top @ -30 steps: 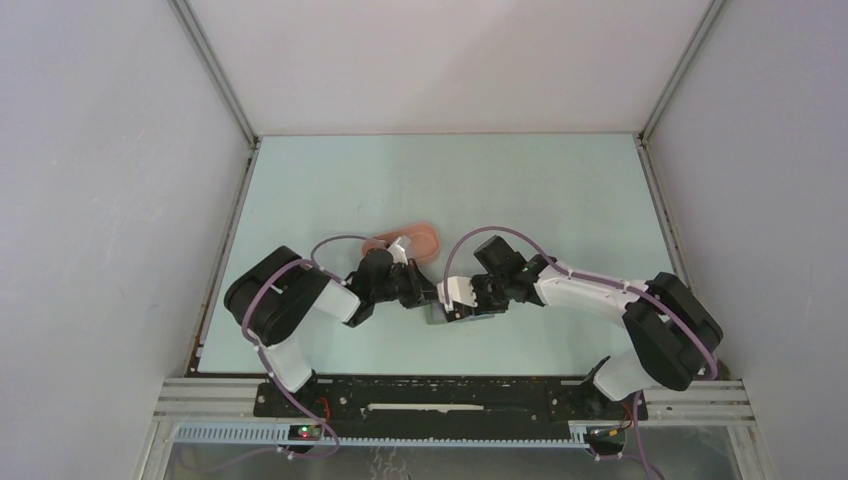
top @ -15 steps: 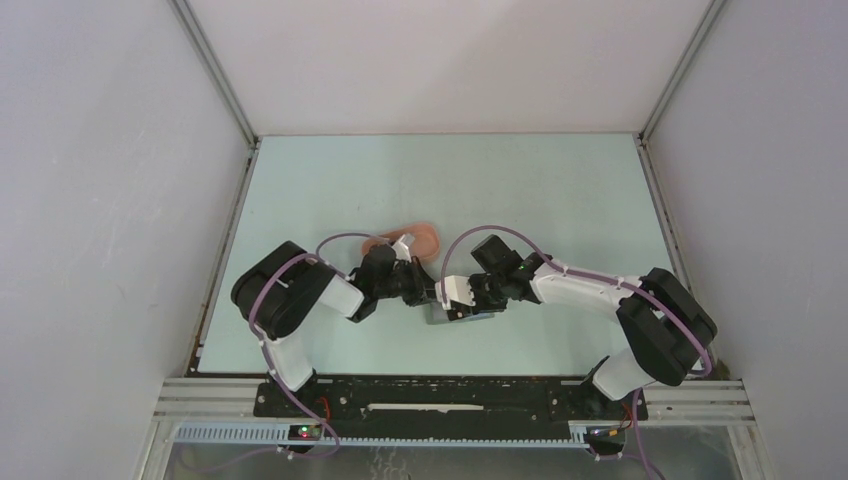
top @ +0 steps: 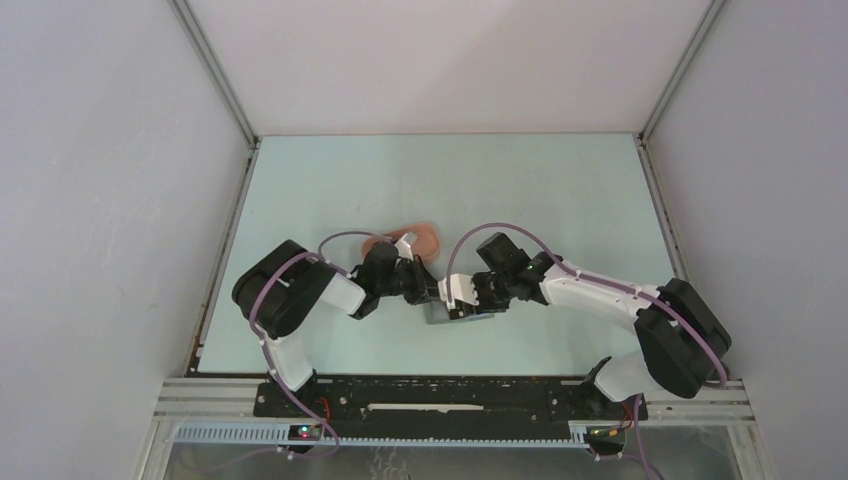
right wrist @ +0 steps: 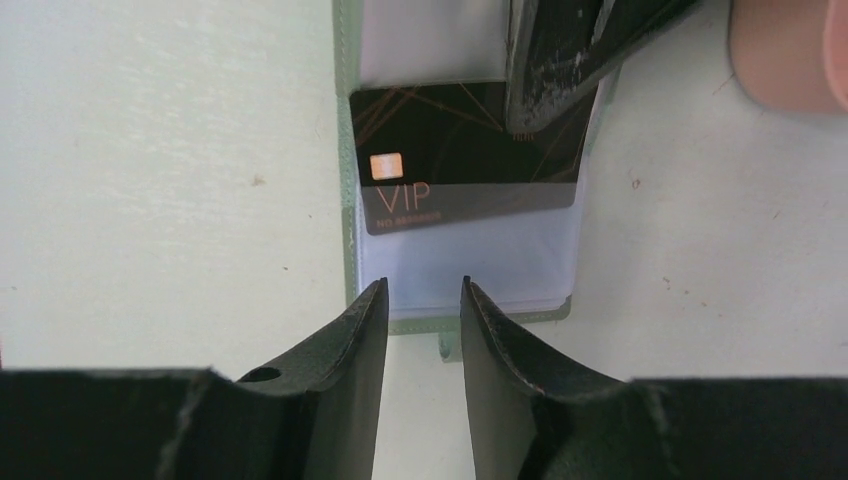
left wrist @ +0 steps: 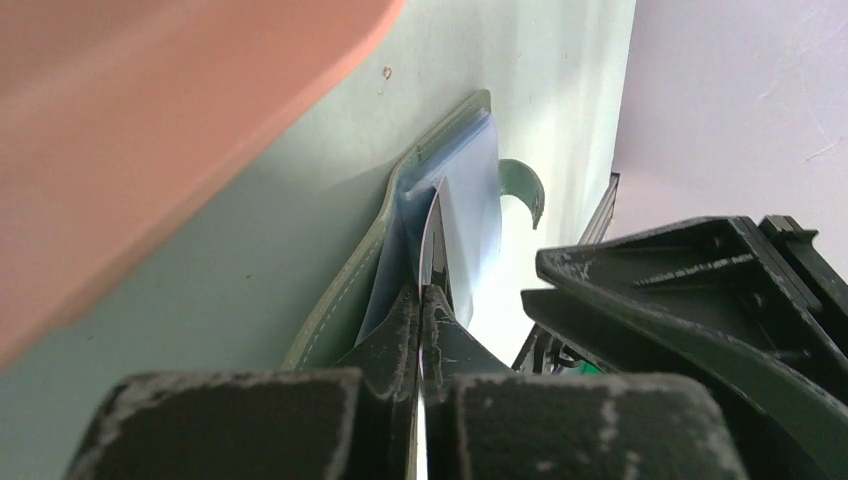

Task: Put the credit cards into the card holder
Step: Insert the credit card into the card holder.

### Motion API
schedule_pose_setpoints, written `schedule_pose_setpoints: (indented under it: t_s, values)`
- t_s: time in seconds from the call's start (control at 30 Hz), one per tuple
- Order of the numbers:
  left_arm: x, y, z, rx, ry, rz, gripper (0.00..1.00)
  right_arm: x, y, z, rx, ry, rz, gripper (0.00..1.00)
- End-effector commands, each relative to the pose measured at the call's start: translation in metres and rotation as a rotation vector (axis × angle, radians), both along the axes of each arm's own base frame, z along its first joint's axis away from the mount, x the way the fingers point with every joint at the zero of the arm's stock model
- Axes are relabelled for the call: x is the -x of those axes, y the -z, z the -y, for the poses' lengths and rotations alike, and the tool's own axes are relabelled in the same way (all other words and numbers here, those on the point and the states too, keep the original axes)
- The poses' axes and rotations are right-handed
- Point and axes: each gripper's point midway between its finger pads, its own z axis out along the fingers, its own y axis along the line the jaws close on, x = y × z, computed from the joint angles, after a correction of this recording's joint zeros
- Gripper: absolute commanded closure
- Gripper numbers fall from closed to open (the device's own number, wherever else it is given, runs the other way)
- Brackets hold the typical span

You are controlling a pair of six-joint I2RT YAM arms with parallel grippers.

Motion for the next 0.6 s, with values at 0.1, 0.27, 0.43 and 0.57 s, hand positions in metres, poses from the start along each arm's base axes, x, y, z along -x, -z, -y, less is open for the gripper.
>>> schedule_pose_setpoints:
  t_s: [0.1, 0.27, 0.43, 0.57]
  values:
    - [-0.006, 0.009, 0.003, -0.043, 0.015, -0.004, 1.0, 0.016, -0.022, -0.028, -0.114, -0.115, 0.022, 0.62]
    - [-0.006, 0.011, 0.004, -0.044, 0.02, -0.01, 0.97, 0.031, -0.03, -0.053, -0.156, -0.232, 0.078, 0.67]
    - [-0.005, 0.011, 0.005, -0.045, 0.023, -0.011, 0.94, 0.029, -0.027, -0.071, -0.142, -0.296, 0.162, 0.86]
    - [-0.004, 0.011, 0.006, -0.046, 0.024, -0.01, 0.93, 0.021, -0.019, -0.078, -0.11, -0.297, 0.181, 0.92]
